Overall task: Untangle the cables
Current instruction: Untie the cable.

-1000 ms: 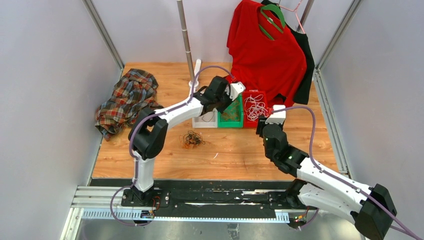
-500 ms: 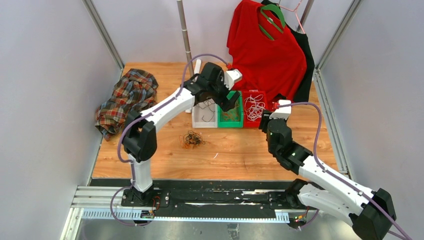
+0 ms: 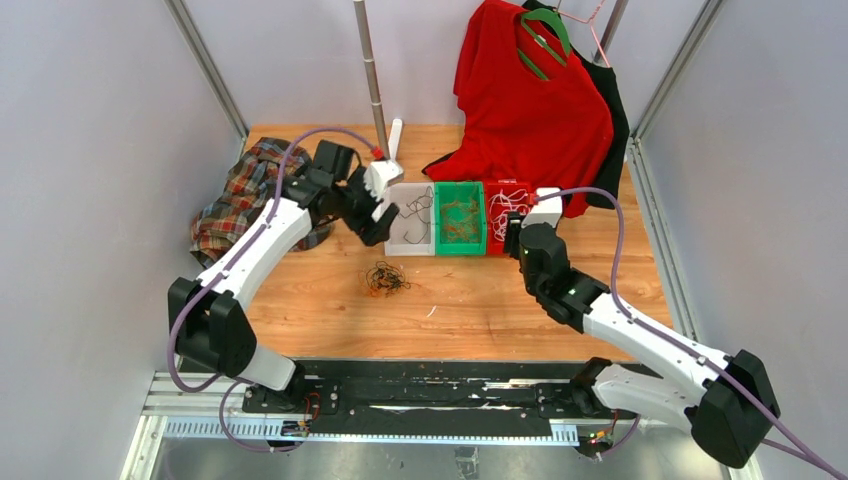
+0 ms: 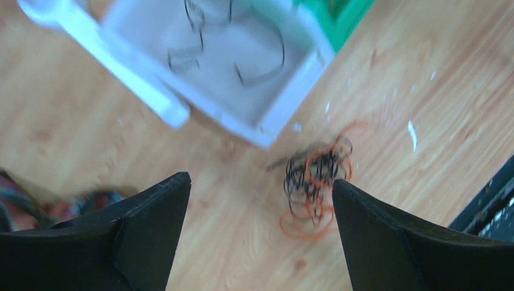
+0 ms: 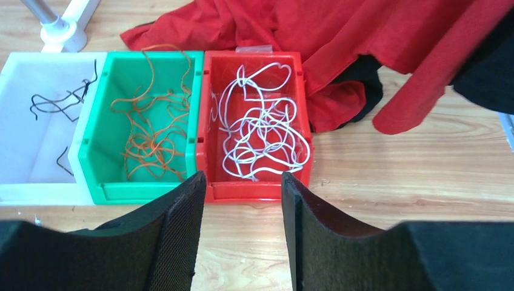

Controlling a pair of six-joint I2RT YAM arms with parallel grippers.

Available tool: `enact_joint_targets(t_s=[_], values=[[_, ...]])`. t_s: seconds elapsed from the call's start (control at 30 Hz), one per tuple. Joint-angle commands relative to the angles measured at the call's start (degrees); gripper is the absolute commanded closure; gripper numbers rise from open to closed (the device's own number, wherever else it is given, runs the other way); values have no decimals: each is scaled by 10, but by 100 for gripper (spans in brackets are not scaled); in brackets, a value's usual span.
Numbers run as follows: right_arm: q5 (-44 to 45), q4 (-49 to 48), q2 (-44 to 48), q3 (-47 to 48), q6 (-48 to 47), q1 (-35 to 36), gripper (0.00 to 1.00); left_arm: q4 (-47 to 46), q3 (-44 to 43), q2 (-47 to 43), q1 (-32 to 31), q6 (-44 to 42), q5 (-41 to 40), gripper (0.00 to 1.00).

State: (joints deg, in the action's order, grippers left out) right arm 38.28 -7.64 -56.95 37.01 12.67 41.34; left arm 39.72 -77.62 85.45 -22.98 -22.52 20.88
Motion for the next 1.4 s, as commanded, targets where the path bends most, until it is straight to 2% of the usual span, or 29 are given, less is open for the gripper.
enact_joint_targets(t_s=[0.0, 0.1, 0.2, 0.27, 0.4, 0.53, 0.6, 0.7, 0.83, 1.1, 1.17, 1.23, 1.37], values=[[-32, -7, -20, 20, 20, -8, 52, 57, 82, -26, 42, -79, 67, 11], [-48, -10, -32, 21, 26, -8, 53, 115, 124, -30, 55, -211, 102, 14], [-58, -11, -40, 20, 30, -8, 55, 119, 159, -24, 55, -289, 81, 15], [-63, -11, -42, 18, 34, -7, 56, 104, 162, -3, 58, -275, 65, 16], [-74, -11, -43, 13, 38, -6, 58, 85, 146, 36, 83, -235, 82, 21], [-78, -11, -42, 9, 41, -7, 59, 69, 128, 71, 106, -183, 91, 31], [-77, -11, -42, 7, 43, -7, 60, 54, 120, 90, 111, -130, 77, 36], [-76, -11, -40, 5, 41, -7, 61, 69, 109, 113, 116, -99, 102, 38], [-69, -10, -35, 2, 36, -7, 62, 81, 111, 114, 117, -91, 133, 44], [-62, -10, -30, 8, 28, -7, 63, 120, 122, 118, 117, -123, 112, 64], [-60, -11, -30, 10, 27, -7, 64, 120, 126, 114, 116, -122, 112, 66], [-61, -11, -31, 13, 25, -7, 64, 121, 127, 111, 116, -121, 115, 72], [-69, -14, -34, 21, 28, -7, 65, 124, 108, 115, 116, -102, 114, 95]])
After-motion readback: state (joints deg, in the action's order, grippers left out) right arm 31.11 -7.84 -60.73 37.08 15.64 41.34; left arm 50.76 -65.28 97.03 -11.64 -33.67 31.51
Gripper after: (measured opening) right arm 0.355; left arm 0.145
